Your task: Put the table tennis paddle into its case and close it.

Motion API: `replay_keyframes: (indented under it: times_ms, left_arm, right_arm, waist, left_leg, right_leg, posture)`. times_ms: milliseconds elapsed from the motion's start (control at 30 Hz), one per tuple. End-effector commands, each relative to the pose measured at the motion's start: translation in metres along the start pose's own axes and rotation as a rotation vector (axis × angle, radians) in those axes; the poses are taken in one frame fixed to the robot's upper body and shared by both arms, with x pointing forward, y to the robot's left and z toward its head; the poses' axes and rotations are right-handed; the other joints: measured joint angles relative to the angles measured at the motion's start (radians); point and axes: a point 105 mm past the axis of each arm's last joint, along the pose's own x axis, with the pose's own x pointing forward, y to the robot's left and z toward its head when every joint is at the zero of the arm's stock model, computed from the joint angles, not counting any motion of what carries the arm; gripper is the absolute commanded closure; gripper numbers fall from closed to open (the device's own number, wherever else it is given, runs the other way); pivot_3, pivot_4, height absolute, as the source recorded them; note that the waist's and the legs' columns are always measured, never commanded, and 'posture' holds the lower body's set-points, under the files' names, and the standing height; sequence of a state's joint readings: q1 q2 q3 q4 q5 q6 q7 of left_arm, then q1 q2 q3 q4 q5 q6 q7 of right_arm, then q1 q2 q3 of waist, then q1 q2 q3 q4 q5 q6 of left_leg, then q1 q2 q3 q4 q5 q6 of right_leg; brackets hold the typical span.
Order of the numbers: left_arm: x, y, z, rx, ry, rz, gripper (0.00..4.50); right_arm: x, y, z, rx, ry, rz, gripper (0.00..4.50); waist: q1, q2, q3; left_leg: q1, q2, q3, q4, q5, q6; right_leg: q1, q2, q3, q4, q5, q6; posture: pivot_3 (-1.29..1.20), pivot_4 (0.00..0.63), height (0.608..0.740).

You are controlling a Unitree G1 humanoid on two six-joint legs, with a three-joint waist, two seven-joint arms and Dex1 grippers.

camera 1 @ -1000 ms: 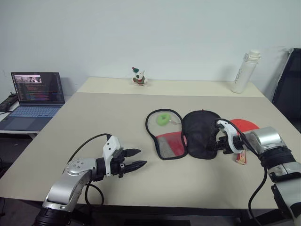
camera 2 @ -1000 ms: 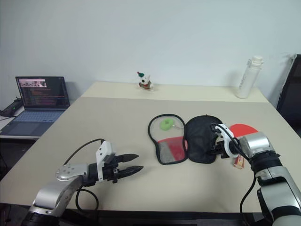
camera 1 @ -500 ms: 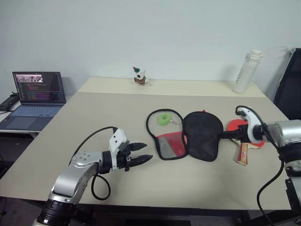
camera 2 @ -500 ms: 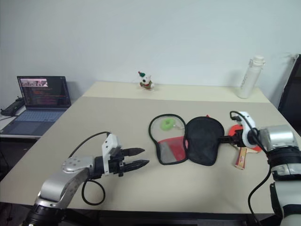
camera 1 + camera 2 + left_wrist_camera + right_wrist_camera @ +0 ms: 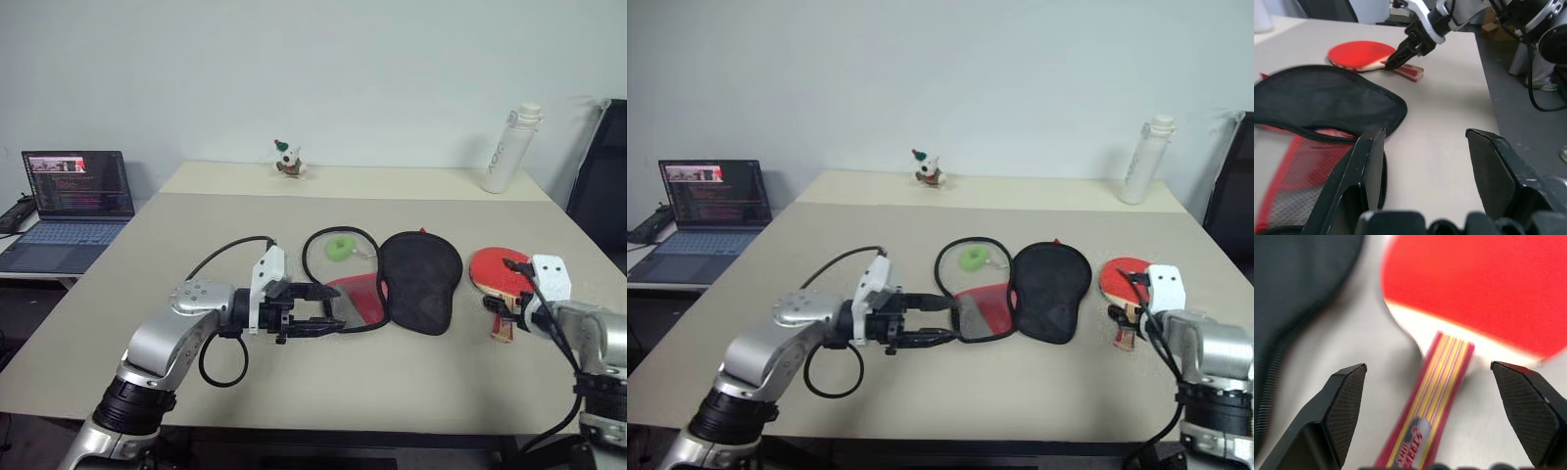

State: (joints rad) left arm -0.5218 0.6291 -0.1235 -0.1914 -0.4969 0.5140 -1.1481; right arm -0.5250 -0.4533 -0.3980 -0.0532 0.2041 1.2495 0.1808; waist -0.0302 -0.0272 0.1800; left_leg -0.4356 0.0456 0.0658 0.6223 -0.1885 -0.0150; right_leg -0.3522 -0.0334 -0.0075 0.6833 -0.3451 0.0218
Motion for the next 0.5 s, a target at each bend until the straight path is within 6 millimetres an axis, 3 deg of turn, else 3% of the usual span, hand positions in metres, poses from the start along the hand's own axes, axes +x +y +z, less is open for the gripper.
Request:
replay_keyframes:
  times_ms: [33,300,400,500]
  left_arm:
    - [-0.003,0.001,0.002,0.035,-0.01,0.01,1.62]
    - [-0.011,0.002,-0.007,0.025,-0.007,0.053,1.62]
    - [-0.013,0.001,-0.008,0.022,-0.008,0.066,1.62]
    - [-0.014,0.001,-0.011,0.02,-0.004,0.076,1.62]
  right_arm:
    - [-0.002,-0.002,0.017,0.018,-0.089,-0.071,0.02]
    - [0.016,-0.006,0.007,0.072,-0.064,-0.132,0.02]
    - [0.018,-0.006,0.001,0.077,-0.041,-0.145,0.58]
    - [0.02,-0.006,-0.002,0.084,-0.039,-0.157,1.53]
  waist:
    - [0.0,0.0,0.0]
    - [0.0,0.0,0.0]
    - [0.0,0.0,0.0]
    - [0.001,0.0,0.0]
  left_leg:
    - [0.0,0.0,0.0,0.0,0.0,0.0]
    - [0.0,0.0,0.0,0.0,0.0,0.0]
    - [0.0,0.0,0.0,0.0,0.0,0.0]
    - [0.0,0.0,0.0,0.001,0.0,0.0]
  right_leg:
    - [0.0,0.0,0.0,0.0,0.0,0.0]
    - [0.0,0.0,0.0,0.0,0.0,0.0]
    - [0.001,0.0,0.0,0.0,0.0,0.0]
    - [0.001,0.0,0.0,0.0,0.0,0.0]
  posture:
    - [0.0,0.15,0.74]
    - [0.0,0.15,0.74]
    - [0.0,0.15,0.74]
    - [0.0,0.15,0.74]
